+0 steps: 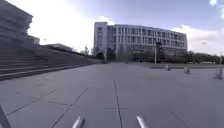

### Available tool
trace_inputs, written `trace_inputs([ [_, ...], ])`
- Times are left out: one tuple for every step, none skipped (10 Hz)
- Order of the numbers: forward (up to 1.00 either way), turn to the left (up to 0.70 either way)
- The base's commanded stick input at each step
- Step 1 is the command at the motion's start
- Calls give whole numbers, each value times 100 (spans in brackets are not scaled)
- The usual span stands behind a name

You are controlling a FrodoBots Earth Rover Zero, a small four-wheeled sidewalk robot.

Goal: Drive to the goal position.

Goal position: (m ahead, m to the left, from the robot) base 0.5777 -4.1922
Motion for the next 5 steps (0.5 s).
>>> trace_inputs([
  [6,-44],
  [0,0],
  [0,0],
  [0,0],
  [0,0],
])
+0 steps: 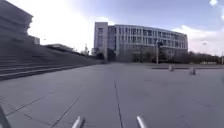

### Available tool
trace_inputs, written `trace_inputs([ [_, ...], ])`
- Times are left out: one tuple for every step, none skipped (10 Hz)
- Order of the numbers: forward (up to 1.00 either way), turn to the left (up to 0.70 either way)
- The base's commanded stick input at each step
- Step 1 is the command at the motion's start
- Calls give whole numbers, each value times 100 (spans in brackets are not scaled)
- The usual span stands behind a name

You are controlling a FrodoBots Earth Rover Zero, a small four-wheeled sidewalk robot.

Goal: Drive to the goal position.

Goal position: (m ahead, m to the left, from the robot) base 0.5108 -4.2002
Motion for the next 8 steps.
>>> trace_inputs([
  [0,31],
  [0,45],
  [0,45],
  [0,45],
  [0,45],
  [44,37],
  [100,11],
  [100,0],
])
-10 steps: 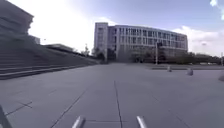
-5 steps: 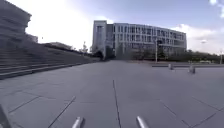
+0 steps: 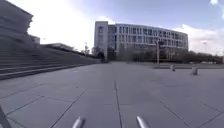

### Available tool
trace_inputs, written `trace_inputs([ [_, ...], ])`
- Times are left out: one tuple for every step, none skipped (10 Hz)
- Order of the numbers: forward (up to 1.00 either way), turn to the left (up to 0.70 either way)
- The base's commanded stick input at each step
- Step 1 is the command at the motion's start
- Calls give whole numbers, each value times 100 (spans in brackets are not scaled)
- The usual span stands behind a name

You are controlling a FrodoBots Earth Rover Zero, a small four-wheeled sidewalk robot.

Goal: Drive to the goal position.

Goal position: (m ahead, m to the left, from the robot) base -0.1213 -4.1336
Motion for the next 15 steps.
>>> trace_inputs([
  [100,0],
  [100,0],
  [100,0],
  [100,0],
  [100,0],
  [100,0],
  [100,0],
  [100,-22],
  [100,-27],
  [100,-27],
  [100,-27],
  [100,-27],
  [100,-27],
  [100,-27],
  [100,-27],
])
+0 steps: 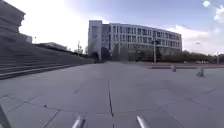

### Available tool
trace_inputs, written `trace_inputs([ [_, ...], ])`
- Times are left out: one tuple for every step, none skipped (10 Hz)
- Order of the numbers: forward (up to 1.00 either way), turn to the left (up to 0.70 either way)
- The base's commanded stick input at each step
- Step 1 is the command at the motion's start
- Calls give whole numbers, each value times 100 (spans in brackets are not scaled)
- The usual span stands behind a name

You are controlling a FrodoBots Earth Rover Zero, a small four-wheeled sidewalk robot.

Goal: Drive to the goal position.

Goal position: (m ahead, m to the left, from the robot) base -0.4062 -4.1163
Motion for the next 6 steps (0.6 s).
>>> trace_inputs([
  [100,-27],
  [100,0],
  [100,0],
  [100,0],
  [100,0],
  [100,0],
])
